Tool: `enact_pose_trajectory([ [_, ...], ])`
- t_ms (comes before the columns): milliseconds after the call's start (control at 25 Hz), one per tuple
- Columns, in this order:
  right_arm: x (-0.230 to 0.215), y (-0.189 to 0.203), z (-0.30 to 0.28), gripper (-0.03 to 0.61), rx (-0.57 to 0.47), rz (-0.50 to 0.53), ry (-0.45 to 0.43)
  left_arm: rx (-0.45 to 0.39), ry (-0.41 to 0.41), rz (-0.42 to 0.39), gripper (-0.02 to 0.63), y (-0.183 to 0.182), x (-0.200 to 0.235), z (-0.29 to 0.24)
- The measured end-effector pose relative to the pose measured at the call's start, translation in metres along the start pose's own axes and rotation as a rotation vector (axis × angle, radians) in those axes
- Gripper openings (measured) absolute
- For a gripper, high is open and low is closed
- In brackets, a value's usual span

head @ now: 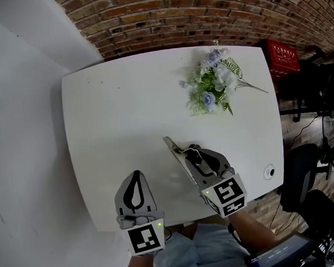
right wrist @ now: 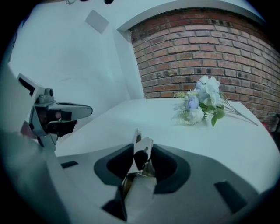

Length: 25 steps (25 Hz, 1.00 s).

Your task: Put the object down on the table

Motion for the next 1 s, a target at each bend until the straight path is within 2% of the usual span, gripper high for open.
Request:
enact_pose_trajectory([
  [320,-0.002,0.006,-0.001,0.181,0.02,-0.016,-0.008,0.004,0.003,-0.007,0.009,0.0,-0.004,0.001],
  [680,-0.012,0.011,0.008,0.196,-0.006,-0.025,0.011,-0.006,0.004,-0.021,0.009,0.001,-0.015,0.002],
  [840,-0.02,0.007,0.023,0.196,-0.037,-0.021,0.022,-0.035,-0.001,-0.028,0.009,-0.008,-0.028,0.008],
  [1000,-0.023,-0.014,0.046,0.187,-0.115,-0.005,0.018,-0.095,-0.013,-0.04,0.009,-0.029,-0.041,0.022],
])
Point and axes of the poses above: the fingertips, and each gripper's own axes: z backward along the fingers, x to its left, y out of its underside, the point moved 9 cm from there along z, backward along the fingers, and after that the axes turned 6 degrees about z, right-handed, at the moved point
